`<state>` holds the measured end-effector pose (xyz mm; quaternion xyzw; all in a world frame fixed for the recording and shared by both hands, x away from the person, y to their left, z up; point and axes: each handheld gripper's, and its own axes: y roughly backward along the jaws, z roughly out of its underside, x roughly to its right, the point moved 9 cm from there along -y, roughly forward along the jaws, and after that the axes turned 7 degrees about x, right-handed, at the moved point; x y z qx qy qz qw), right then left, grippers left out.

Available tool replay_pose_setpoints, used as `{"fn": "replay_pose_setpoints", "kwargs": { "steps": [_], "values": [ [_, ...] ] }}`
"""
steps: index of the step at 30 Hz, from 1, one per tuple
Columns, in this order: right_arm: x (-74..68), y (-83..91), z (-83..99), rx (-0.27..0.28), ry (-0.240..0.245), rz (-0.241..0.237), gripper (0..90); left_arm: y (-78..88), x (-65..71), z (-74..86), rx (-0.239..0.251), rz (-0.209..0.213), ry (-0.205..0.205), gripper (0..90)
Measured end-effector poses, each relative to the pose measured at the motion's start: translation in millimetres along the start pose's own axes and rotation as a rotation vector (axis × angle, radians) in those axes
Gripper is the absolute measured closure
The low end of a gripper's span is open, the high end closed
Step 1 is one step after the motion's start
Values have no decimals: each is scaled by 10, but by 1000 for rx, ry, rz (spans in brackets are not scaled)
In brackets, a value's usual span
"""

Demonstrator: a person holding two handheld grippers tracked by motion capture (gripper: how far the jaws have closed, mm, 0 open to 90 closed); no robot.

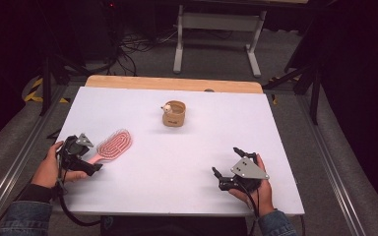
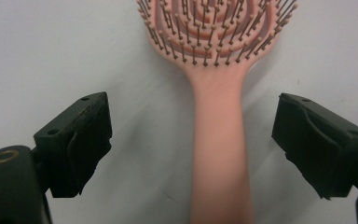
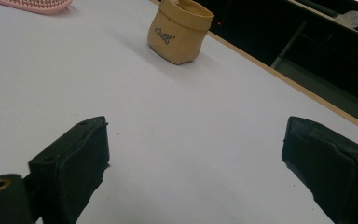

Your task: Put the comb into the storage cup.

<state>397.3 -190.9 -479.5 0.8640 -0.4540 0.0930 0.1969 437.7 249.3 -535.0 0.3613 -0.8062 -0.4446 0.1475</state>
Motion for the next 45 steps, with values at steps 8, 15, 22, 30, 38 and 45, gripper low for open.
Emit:
{"fn": "replay_pose_setpoints", "kwargs": {
  "steps": [8,15,22,30,38,45],
  "values": [
    [-16,-16,25,-10,-3,-11,77,-51,19,10,-53,64,-12,90],
    [-40,-30,46,-20,-7,-24,78,-45,-20,-45,-36,103,26,259],
    [-47,-32,53,-22,-8,-29,77,-33,-15,-61,-20,93,24,420],
    [-61,-44,61,-27,1,-33,77,-34,1,-60,-3,97,29,447],
    [-52,-46,72,-30,0,-32,77,-27,20,-59,6,97,18,481],
    [-50,-53,76,-32,3,-31,77,-22,38,-67,11,103,-2,545]
  ]
}}
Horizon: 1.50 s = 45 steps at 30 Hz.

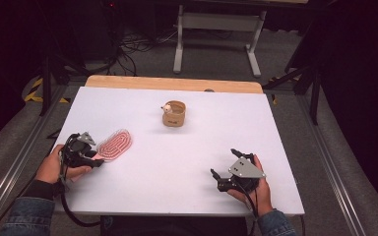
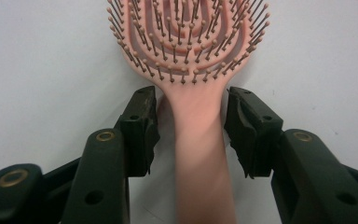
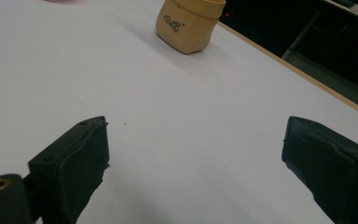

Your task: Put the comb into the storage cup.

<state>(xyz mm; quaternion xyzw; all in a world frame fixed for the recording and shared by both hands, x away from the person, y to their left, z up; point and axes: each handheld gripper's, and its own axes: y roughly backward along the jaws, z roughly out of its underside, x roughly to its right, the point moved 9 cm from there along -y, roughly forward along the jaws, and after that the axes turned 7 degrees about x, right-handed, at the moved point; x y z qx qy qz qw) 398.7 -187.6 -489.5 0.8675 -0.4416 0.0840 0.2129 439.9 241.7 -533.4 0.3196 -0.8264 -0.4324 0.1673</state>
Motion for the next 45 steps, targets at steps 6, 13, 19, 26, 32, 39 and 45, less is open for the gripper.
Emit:
{"fn": "replay_pose_setpoints", "kwargs": {
  "steps": [6,13,19,26,32,39,45],
  "values": [
    [1,-2,5,-3,1,1,78,-2,26,-8,15,7,-11,624],
    [11,0,7,-4,1,6,78,-5,33,-11,36,12,-20,675],
    [8,-1,8,-4,2,5,78,-3,31,-7,49,2,-24,689],
    [8,-2,9,-4,3,5,77,-1,38,-24,64,-54,-56,691],
    [10,0,9,-4,3,6,78,39,35,-91,127,-106,-80,692],
    [20,0,10,-2,-2,10,78,122,19,-173,216,-160,-84,693],
    [33,2,-4,11,-18,13,78,190,97,-273,295,-200,-91,693]
  ]
}}
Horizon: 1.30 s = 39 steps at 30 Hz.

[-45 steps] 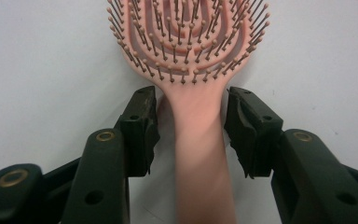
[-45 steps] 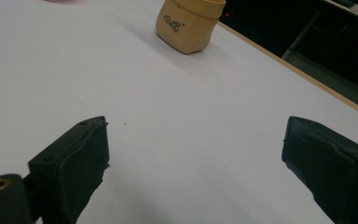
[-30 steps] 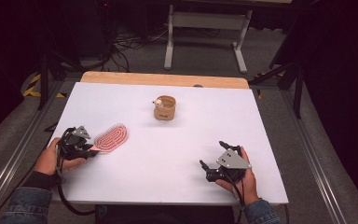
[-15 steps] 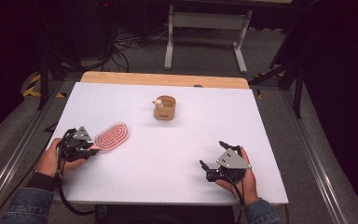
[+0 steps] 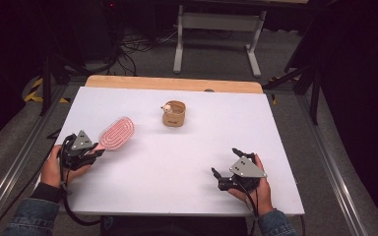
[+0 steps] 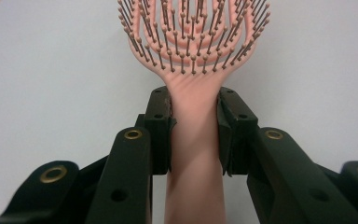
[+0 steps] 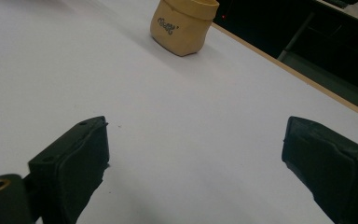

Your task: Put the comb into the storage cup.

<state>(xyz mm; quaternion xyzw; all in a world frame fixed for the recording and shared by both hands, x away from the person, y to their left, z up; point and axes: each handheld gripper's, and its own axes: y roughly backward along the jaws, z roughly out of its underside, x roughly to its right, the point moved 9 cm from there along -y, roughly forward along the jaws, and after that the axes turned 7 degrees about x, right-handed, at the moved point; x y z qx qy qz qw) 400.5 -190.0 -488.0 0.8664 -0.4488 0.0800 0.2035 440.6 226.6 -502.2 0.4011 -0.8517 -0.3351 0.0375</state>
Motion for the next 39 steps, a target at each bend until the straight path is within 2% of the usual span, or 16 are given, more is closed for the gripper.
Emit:
{"fn": "replay_pose_setpoints", "kwargs": {
  "steps": [2,4,9,13,17,19,20,24,27,35,39],
  "values": [
    [-11,-1,-16,12,-25,-14,78,18,41,-58,27,-7,-9,694],
    [-11,0,-37,21,-31,-11,78,34,88,-131,72,-25,-12,693],
    [-13,-10,-125,57,-85,-17,78,46,217,-264,159,-48,-13,694],
    [-48,-27,-214,85,-103,-32,78,28,339,-365,224,-68,-7,694],
    [-54,-30,-306,115,-146,-44,77,-8,467,-446,271,-55,-15,694],
    [-56,-38,-350,124,-158,-52,75,-14,503,-477,287,-62,-21,694],
    [-69,-36,-382,137,-175,-68,74,-21,528,-494,293,-48,-21,694],
    [-109,-67,-529,182,-226,-115,69,-45,588,-534,310,-49,-25,694],
    [-153,-124,-596,181,-247,-137,60,-57,640,-570,323,-51,-26,694],
    [-278,-263,-740,191,-262,-175,61,-98,779,-631,351,-52,-45,694],
    [-315,-298,-788,187,-263,-180,69,-125,857,-659,365,-57,-56,694]
  ]
}}
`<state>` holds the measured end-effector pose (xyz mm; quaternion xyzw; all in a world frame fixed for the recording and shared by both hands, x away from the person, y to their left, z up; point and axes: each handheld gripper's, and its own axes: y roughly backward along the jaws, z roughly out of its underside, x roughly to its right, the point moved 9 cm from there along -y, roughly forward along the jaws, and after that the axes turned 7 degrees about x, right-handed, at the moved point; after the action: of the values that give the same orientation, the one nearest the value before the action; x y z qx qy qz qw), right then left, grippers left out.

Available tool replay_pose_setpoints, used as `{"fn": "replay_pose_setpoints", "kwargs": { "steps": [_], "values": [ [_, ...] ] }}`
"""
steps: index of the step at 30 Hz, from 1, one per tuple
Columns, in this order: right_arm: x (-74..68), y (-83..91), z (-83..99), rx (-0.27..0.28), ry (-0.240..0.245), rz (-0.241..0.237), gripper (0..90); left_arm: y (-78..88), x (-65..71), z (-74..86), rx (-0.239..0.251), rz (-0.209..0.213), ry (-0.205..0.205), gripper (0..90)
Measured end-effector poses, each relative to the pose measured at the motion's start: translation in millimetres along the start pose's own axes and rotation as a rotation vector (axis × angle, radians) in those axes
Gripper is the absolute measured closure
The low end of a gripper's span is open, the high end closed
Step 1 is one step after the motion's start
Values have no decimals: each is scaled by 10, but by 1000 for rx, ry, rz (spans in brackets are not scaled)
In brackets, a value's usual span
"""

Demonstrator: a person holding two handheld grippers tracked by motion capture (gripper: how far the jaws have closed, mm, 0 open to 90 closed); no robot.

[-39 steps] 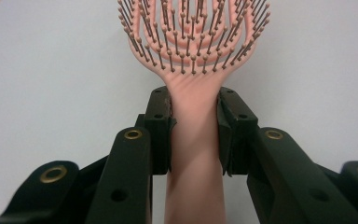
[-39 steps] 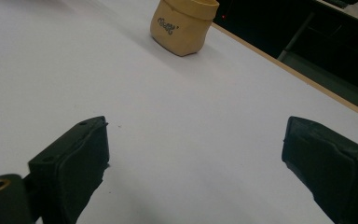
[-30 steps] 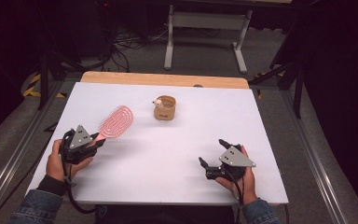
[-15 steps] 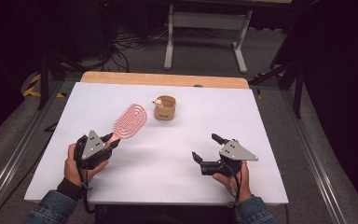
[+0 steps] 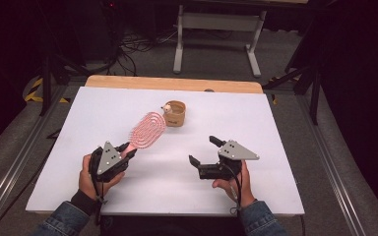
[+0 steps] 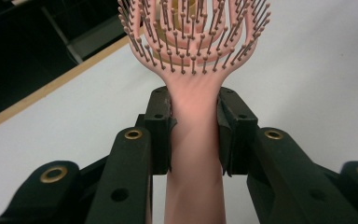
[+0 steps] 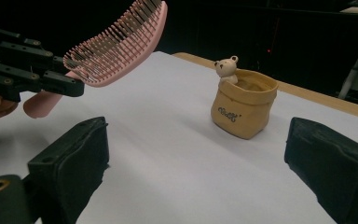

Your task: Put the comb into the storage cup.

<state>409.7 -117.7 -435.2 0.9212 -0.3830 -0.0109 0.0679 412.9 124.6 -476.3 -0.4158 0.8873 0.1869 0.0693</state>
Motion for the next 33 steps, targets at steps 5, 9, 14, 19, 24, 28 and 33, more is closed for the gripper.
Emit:
{"fn": "replay_pose_setpoints", "kwargs": {
  "steps": [5,9,14,19,24,28,33],
  "values": [
    [-86,-33,-42,-5,-13,-20,73,-59,178,-44,32,14,-16,694],
    [-176,-50,-80,-2,-23,-44,74,-90,308,-87,47,41,-10,694],
    [-281,-80,-94,-3,-34,-72,74,-129,477,-113,50,67,-49,694],
    [-324,-112,-76,-9,-39,-81,77,-152,612,-121,47,83,-98,694],
    [-387,-140,-53,-13,-49,-113,99,-174,726,-115,43,98,-136,694],
    [-407,-150,-29,-15,-56,-118,117,-183,790,-109,47,112,-158,695],
    [-394,-143,-23,7,-119,-137,191,-206,832,-91,40,102,-191,695]
  ]
}}
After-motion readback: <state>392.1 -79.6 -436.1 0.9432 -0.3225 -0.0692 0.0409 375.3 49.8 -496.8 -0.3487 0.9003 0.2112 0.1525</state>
